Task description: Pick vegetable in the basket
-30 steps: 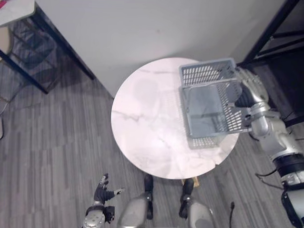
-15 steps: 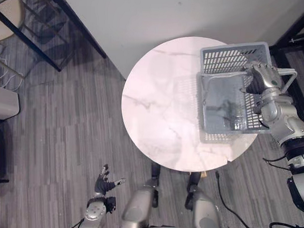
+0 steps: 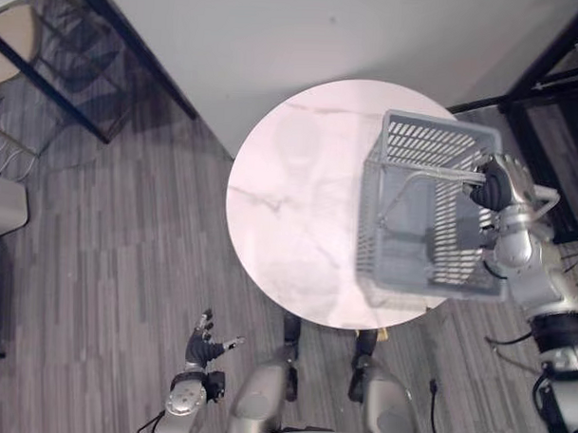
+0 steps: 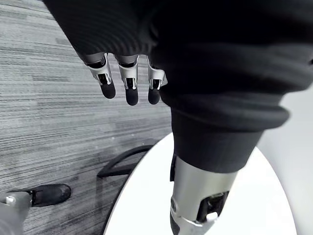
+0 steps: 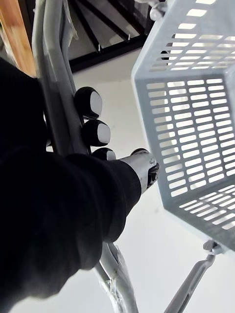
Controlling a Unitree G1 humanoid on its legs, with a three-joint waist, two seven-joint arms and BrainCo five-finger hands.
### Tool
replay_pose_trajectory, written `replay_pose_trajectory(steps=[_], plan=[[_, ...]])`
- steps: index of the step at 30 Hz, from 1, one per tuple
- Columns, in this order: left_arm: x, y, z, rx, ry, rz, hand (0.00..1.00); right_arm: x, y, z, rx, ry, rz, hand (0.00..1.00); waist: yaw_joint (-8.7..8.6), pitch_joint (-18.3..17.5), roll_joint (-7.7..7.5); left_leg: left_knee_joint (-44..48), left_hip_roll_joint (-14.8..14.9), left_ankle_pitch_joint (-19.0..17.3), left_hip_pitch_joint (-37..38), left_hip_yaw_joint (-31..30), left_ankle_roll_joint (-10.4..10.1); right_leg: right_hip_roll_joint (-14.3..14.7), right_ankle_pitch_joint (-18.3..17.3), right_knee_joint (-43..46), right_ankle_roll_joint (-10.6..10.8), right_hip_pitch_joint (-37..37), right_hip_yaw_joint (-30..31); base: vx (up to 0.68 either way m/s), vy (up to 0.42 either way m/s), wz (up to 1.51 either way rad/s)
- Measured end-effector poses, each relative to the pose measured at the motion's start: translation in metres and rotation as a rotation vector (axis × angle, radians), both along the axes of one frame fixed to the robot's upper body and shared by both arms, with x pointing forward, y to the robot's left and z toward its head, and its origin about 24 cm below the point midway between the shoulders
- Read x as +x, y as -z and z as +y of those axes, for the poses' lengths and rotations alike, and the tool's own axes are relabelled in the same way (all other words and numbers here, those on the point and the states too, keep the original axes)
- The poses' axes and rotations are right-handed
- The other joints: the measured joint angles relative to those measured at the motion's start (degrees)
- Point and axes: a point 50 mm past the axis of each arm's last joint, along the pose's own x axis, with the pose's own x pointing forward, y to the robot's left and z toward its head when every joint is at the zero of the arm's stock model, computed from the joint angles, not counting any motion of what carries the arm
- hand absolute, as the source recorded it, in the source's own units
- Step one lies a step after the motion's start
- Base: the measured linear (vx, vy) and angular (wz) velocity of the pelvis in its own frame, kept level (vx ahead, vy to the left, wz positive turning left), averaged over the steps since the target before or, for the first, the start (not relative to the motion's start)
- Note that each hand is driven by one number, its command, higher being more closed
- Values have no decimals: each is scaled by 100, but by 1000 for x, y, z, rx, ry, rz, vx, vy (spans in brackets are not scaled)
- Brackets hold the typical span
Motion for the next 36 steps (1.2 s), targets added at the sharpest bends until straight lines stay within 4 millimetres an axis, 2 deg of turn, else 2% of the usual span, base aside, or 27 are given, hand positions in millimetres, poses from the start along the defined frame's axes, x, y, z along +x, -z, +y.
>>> replay_pose_trajectory(steps=[4,6,8,11,13,16,18,19,20,21,22,23,24,25,26,27,29,30,31,32,33,34,35,36], plan=[[1,-3,5,10,-13,-3,0,-24,20,-2,122,15,16,100,-74,-158,-280,1,15,-56,236,178,-24,37,-2,-37,3,167,161,15,12,-20],[-1,-3,7,6,-8,0,0,-39,36,-7,176,52,55,100,-97,-329,-389,19,15,-119,334,294,-20,45,-5,-34,10,202,302,-6,17,-35],[-8,0,7,9,-9,22,0,-51,53,-12,242,86,102,100,-191,-514,-440,45,8,-169,413,417,1,37,-9,-24,27,226,412,17,24,-30],[-13,2,8,0,-2,42,0,-77,77,-22,356,172,149,100,-264,-539,-441,174,12,-331,646,607,14,28,-39,48,72,379,637,-1,24,-37],[-16,2,11,-4,-29,42,0,-96,95,-25,498,245,164,100,-303,-638,-459,227,24,-416,651,880,7,36,-11,86,97,251,894,-33,33,-56],[-16,-3,14,-3,-50,23,0,-104,108,-19,661,271,157,100,-347,-610,-513,362,27,-476,562,1234,51,47,85,195,124,-6,1212,-50,28,-69],[-5,-12,18,6,-55,-29,0,-108,116,-14,797,278,139,100,-434,-551,-629,1269,55,-793,43,1438,189,17,233,468,156,-361,1381,-114,17,-55],[-1,-14,18,6,-59,-42,0,-108,116,-14,817,273,134,100,-422,-552,-617,1480,134,-822,-117,1477,238,68,330,507,263,-485,1402,-165,-1,-60],[5,-21,21,9,-72,-77,0,-107,115,-14,839,269,121,100,-388,-521,-507,1641,363,-966,-291,1523,305,55,138,1004,132,-638,1226,-177,3,-39],[7,-24,24,15,-76,-92,0,-108,117,-14,856,275,122,100,-412,-496,-540,1679,370,-984,-287,1537,307,-66,-357,1951,-219,-784,1059,-125,3,-12],[8,-27,26,21,-81,-103,0,-116,124,-14,881,300,137,100,-413,-521,-605,1773,358,-990,-249,1486,318,-299,-865,3187,-212,-786,946,-75,-24,18],[6,-30,28,24,-93,-113,0,-124,131,-13,907,317,157,100,-372,-541,-637,1874,341,-985,-273,1430,314,-516,-1102,3880,41,-543,961,-67,-99,31],[4,-30,27,19,-99,-114,0,-129,134,-13,925,331,164,100,-351,-580,-697,2005,315,-968,-395,1350,297,-642,-1211,3937,206,-175,991,-106,-126,23],[2,-29,27,15,-102,-112,0,-130,135,-13,934,334,164,100,-331,-602,-728,2099,313,-962,-498,1339,286,-682,-1220,3783,225,39,1040,-150,-172,13],[1,-29,27,8,-112,-111,0,-130,137,-11,954,337,159,100,-212,-633,-754,2334,351,-918,-765,1362,218,-638,-1380,2997,391,435,1093,-193,-195,-10],[1,-30,25,-4,-121,-118,0,-129,137,-10,973,334,152,100,-124,-640,-682,2424,475,-843,-983,1406,153,-542,-1523,2475,521,560,992,-275,-219,-24],[-3,-30,16,-44,-137,-132,0,-128,140,-8,1021,335,146,100,22,-633,-539,2310,684,-589,-1178,1385,18,-323,-1593,1731,462,667,724,-301,-219,-20],[-7,-27,9,-73,-154,-121,0,-130,148,-9,1054,360,163,100,9,-625,-465,2082,777,-294,-1172,1298,-93,-167,-1644,1567,285,704,628,-286,-240,3],[-9,-25,6,-87,-160,-117,0,-131,151,-10,1062,375,168,100,-23,-626,-409,1971,821,-151,-1160,1227,-138,-118,-1626,1617,254,679,595,-359,-279,30],[-11,-25,4,-101,-163,-115,0,-134,155,-10,1082,399,176,100,-77,-620,-398,1585,801,301,-1068,1029,-316,-120,-1600,1764,137,545,476,-283,-211,27],[-9,-29,3,-102,-158,-135,0,-138,158,-10,1106,425,174,100,-87,-612,-453,1662,829,245,-1044,1012,-429,-153,-1676,1817,-53,469,419,-256,-197,14],[-9,-31,2,-103,-157,-143,0,-139,159,-10,1115,433,173,100,-73,-595,-473,1921,858,50,-1067,1026,-404,-156,-1686,1854,-127,423,401,-197,-152,-11],[-9,-35,1,-103,-148,-160,0,-141,161,-8,1137,442,171,100,-88,-592,-430,2498,891,-387,-1062,1035,-301,-160,-1649,1957,-191,331,418,-147,-77,-17],[-9,-37,1,-103,-149,-171,0,-141,162,-7,1150,443,170,100,-93,-597,-421,2750,903,-611,-1020,1017,-285,-156,-1636,2008,-210,278,466,-206,-41,-33]])
